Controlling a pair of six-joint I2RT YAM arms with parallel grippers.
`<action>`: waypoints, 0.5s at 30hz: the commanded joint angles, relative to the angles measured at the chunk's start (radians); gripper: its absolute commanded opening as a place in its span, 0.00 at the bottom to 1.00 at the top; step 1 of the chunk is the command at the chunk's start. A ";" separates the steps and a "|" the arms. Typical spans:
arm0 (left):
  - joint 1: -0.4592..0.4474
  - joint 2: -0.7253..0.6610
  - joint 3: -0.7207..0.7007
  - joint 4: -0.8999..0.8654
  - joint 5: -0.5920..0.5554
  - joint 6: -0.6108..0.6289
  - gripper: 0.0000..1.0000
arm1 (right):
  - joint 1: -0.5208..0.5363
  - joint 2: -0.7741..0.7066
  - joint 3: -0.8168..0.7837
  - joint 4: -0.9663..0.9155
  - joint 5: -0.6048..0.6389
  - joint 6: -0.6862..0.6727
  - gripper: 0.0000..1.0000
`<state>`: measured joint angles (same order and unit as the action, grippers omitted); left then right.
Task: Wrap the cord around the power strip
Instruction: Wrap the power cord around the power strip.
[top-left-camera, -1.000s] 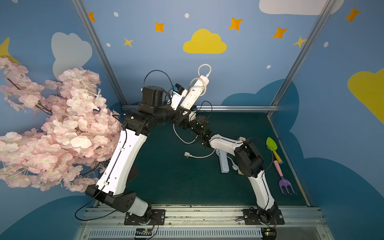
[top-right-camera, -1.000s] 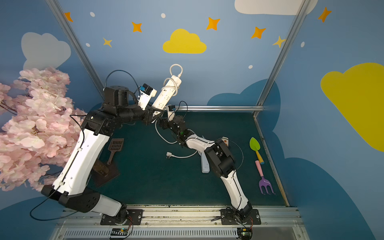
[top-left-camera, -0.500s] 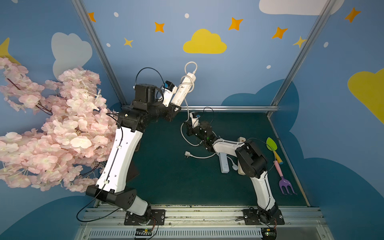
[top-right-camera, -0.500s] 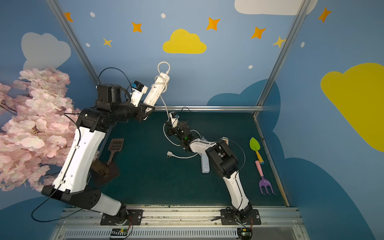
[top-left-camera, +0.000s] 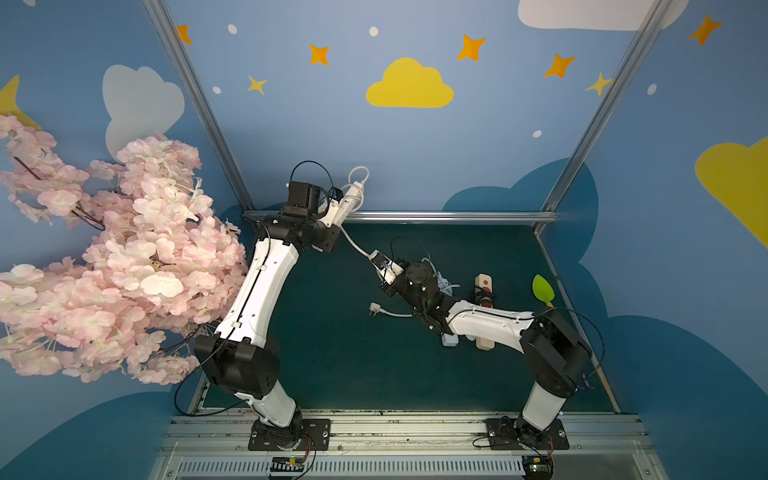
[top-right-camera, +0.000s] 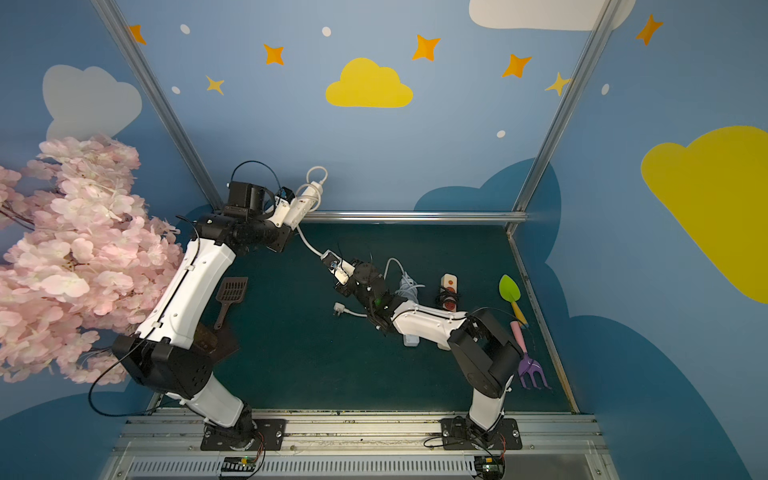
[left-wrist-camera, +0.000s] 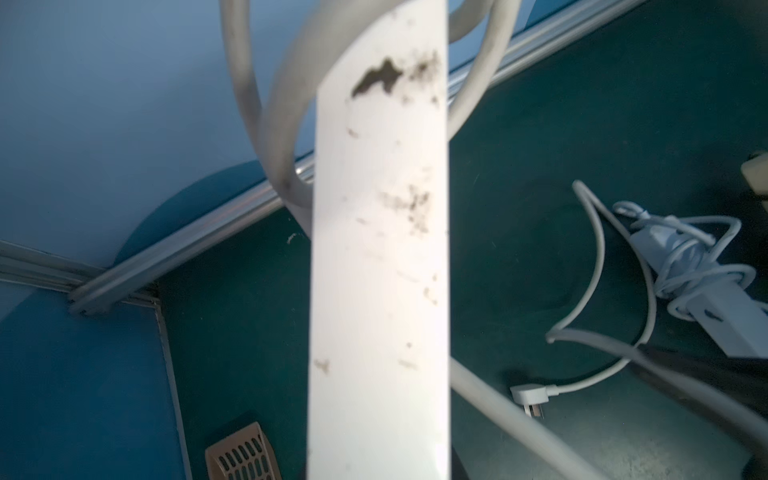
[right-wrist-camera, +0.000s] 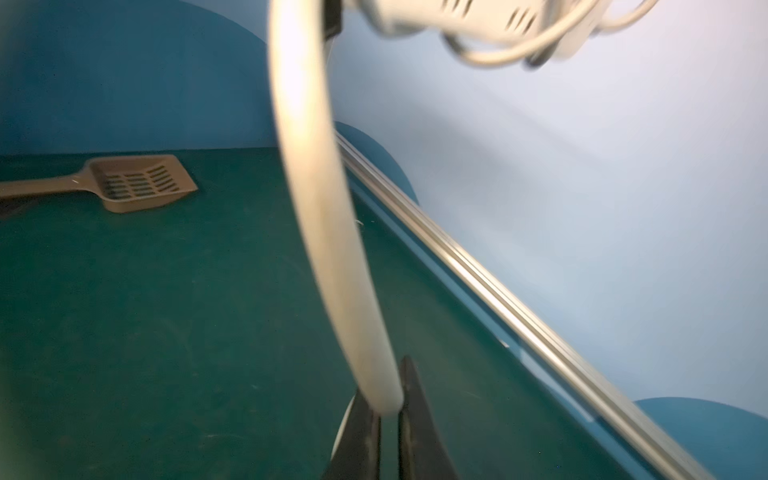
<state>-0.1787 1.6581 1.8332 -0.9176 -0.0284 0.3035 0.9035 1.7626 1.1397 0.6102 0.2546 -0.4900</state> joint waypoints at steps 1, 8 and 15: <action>-0.019 0.011 -0.048 -0.074 0.004 0.059 0.03 | -0.011 -0.030 0.106 -0.002 0.044 -0.221 0.00; -0.093 -0.081 -0.280 -0.137 0.097 0.115 0.03 | -0.117 0.028 0.375 -0.247 -0.061 -0.313 0.00; -0.180 -0.197 -0.357 -0.189 0.462 0.197 0.03 | -0.259 0.182 0.698 -0.636 -0.336 -0.265 0.00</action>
<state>-0.3309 1.5234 1.4712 -1.0641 0.2089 0.4286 0.6899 1.9003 1.7222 0.1478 0.0711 -0.7876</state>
